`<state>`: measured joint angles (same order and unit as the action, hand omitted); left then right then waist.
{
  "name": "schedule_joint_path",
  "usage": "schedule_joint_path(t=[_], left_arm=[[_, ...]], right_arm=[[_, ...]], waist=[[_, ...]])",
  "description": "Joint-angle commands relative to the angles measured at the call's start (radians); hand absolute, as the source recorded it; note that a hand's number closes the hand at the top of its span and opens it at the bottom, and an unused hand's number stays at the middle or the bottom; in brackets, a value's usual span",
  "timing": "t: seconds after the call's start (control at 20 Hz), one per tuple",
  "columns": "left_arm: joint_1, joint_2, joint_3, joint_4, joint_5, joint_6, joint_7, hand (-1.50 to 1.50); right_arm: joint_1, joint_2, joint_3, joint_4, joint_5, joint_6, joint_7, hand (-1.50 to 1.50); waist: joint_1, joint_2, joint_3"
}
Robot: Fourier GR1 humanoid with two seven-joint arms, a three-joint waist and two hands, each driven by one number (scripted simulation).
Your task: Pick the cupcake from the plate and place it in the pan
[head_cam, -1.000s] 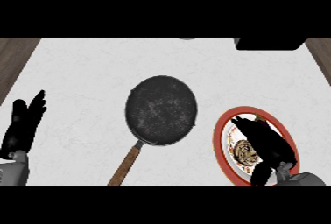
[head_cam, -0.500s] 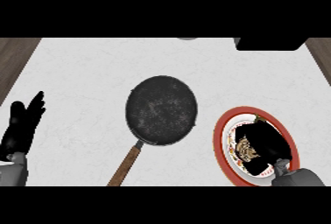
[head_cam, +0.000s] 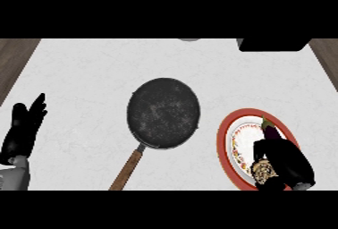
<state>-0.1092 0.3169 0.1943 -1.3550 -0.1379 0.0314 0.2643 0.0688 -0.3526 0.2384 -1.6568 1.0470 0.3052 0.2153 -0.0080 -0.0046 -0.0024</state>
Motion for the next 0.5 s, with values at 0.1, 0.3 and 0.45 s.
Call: schedule_joint_path(t=[0.1,0.3,0.45], left_arm=[[0.027,0.004,0.024,0.035,0.010,-0.018,-0.069,0.00],[0.006,0.016,0.027,0.010,0.004,-0.007,-0.015,0.00],[0.026,-0.007,0.007,0.014,-0.003,-0.008,-0.033,0.00]], right_arm=[[0.199,0.016,-0.053,-0.184,-0.001,-0.061,0.071,1.50],[0.236,0.015,-0.069,-0.339,0.011,-0.257,-0.041,1.50],[0.151,0.069,-0.060,-0.417,-0.017,-0.298,-0.054,1.50]], waist=[[-0.003,0.003,0.002],[-0.017,-0.002,0.003],[-0.003,-0.001,0.002]])
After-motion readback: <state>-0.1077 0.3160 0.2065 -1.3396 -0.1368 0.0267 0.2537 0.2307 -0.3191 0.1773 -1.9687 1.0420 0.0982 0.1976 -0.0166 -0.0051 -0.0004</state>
